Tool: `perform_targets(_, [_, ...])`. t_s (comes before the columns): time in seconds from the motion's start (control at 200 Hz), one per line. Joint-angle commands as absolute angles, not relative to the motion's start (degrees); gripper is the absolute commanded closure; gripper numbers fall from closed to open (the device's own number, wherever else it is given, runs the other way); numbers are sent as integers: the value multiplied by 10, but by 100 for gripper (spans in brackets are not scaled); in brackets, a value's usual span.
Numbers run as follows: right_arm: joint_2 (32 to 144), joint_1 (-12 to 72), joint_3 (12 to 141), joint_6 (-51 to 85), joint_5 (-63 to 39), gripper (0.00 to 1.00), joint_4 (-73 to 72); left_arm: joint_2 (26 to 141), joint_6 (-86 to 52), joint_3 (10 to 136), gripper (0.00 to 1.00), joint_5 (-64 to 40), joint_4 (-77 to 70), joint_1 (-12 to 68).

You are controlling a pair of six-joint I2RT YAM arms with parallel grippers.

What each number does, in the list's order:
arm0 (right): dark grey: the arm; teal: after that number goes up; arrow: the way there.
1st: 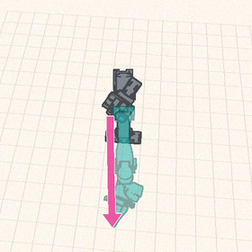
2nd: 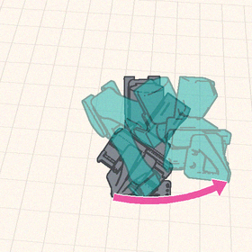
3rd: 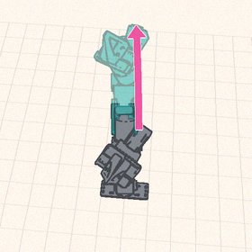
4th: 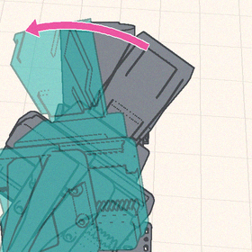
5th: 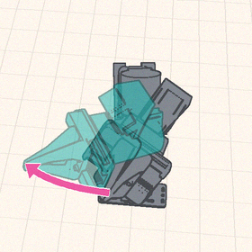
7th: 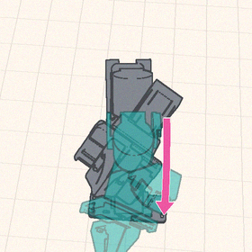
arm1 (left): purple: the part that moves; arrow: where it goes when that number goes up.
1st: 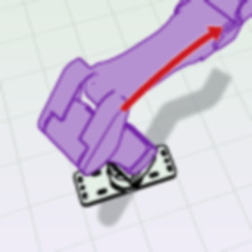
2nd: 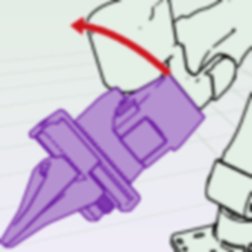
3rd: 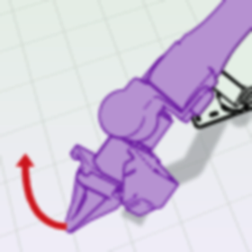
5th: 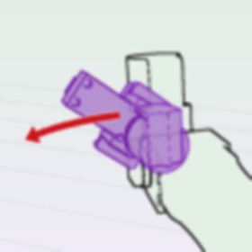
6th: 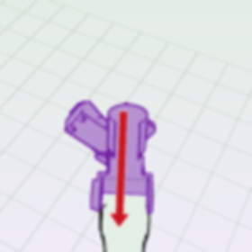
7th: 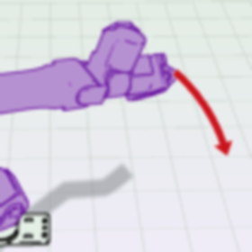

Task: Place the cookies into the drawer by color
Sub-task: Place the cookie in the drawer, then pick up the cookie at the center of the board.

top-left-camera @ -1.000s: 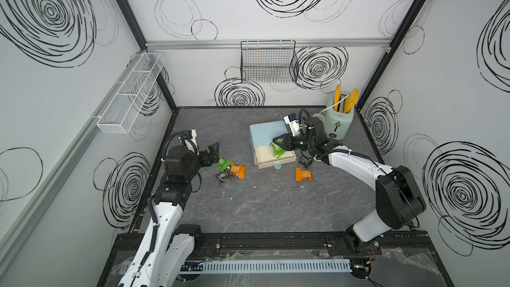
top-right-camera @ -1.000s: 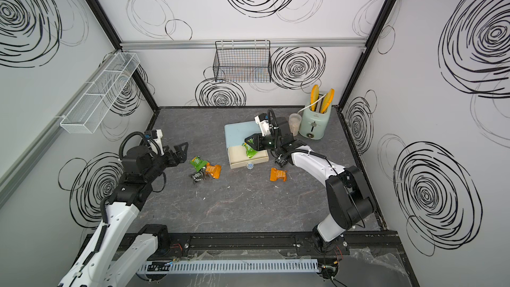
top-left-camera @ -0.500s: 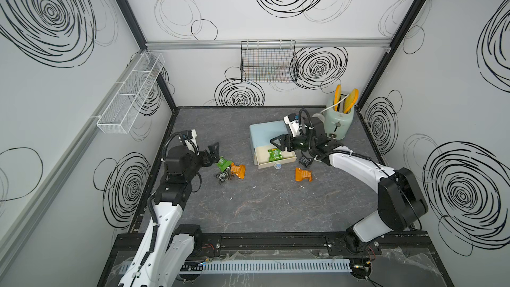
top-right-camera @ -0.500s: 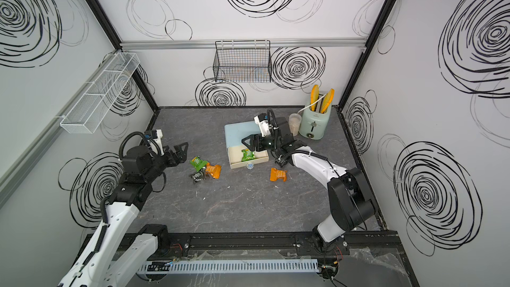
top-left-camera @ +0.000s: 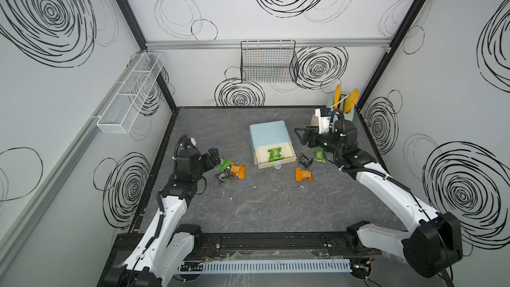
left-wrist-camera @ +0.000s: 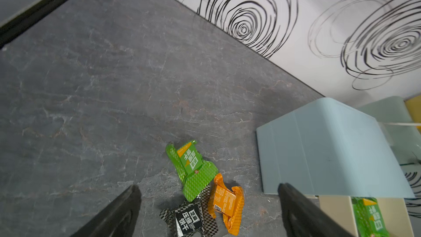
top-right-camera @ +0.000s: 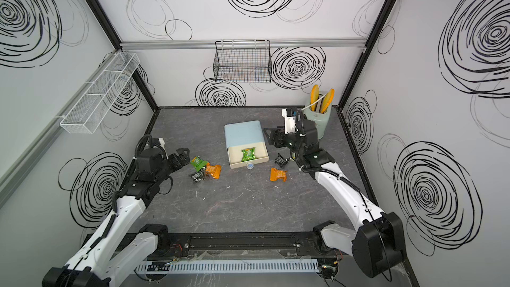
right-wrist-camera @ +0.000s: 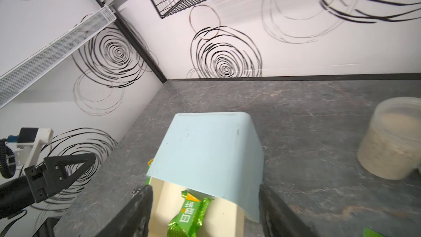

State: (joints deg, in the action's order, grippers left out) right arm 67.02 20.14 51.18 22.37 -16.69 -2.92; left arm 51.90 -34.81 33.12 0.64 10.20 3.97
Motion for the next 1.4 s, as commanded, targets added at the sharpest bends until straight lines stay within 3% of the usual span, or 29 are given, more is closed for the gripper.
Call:
perform_targets(0.0, [645,173,488,213,-152,26,-4,561,-438,339,2,59,94,54])
perform_targets(0.42, [616,127,448,205,-164,26,14,739,-488,377,2,85,78,79])
perform_targets(0.74, [617,126,440,206,-173,26,14,808,-482,411,0,108,77,102])
perform_targets(1.226, [607,125,427,212,-178,26,6,914,-458,483,24,136,101,116])
perform_targets(1.396, [603,126,424,215,-181,26,3,944,-461,501,27,143,110,120])
